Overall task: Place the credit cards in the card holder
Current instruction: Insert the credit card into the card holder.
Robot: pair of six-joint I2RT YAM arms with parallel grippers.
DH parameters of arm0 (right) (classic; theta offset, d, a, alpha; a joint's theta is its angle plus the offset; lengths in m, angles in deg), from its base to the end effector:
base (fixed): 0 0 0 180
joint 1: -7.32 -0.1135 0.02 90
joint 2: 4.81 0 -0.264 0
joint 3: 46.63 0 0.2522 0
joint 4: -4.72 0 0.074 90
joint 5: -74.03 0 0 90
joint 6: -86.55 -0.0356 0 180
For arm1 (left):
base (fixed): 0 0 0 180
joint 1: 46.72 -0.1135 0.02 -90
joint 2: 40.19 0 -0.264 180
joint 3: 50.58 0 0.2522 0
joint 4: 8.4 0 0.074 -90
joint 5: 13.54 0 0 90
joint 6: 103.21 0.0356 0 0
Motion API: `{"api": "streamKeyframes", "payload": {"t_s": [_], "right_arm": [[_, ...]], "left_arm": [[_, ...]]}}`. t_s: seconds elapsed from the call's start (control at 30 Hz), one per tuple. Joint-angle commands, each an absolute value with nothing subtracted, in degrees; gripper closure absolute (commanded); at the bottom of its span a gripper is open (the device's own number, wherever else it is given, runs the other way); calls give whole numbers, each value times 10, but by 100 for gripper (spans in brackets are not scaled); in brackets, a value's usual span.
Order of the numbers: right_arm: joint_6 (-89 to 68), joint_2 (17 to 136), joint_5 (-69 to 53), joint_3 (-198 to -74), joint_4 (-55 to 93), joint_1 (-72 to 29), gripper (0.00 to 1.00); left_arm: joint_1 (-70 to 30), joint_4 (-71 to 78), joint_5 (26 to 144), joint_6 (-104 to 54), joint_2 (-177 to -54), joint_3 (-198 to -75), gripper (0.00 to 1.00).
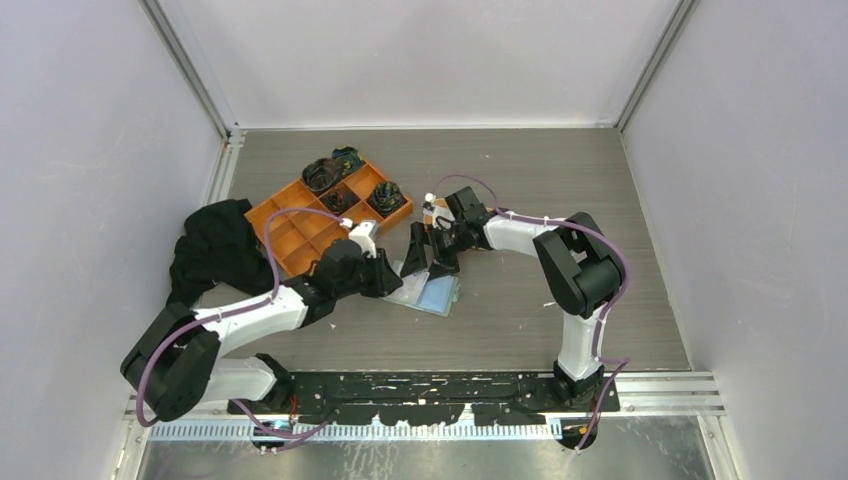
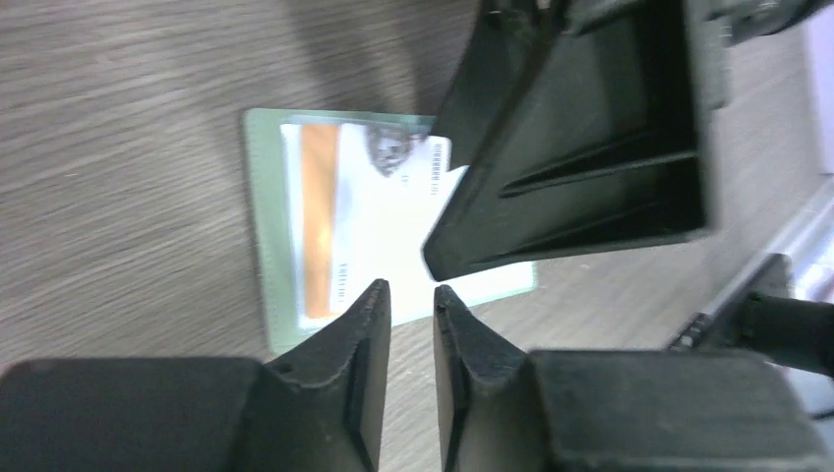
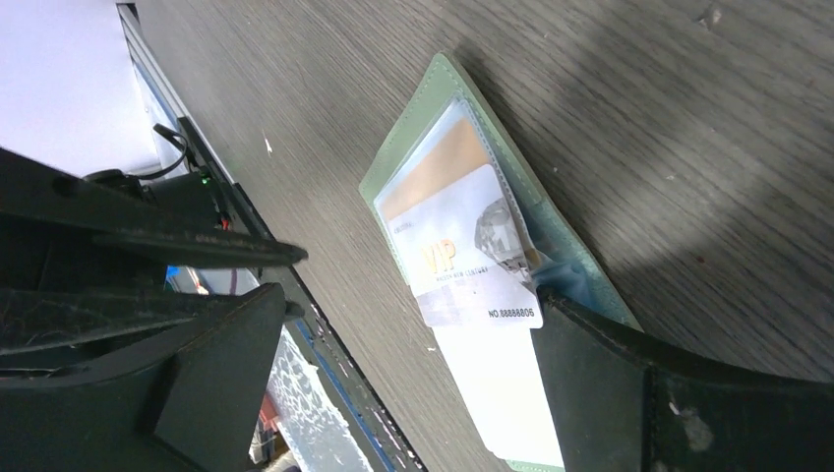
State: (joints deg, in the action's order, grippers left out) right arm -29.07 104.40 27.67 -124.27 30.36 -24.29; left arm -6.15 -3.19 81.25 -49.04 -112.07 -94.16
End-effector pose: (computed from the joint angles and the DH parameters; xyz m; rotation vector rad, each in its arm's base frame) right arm 0.3071 0.2179 0.1469 -0.4582 2.6768 1.3280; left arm 0.1889 -0.1657 0.1844 0.1455 2.2771 -0.8328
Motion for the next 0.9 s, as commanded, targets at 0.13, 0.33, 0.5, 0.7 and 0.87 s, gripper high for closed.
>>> {"api": "streamKeyframes", "payload": {"t_s": [0.13,0.33,0.5,0.7,0.87], "right_arm": [[-328,1002,244,-1228,311,-242,6],[-352,1002,239,-1219,293,-242,24],[-357,1006,237,-1217,289,-242,33],[-353,1010,231,-1218,292,-242,34],[-352,1014,230,-1220,295,-242,34]], "left_arm": [[-66,-285,963,-553,-1173,-916,86],[-18,-319,925,-550,-1242,-937,92],[39,-259,812,-508,-1269,-973,96],[71,-195,696,-472,-1292,-1001,95],[71,-183,704,-456,-1306,-1009,93]]}}
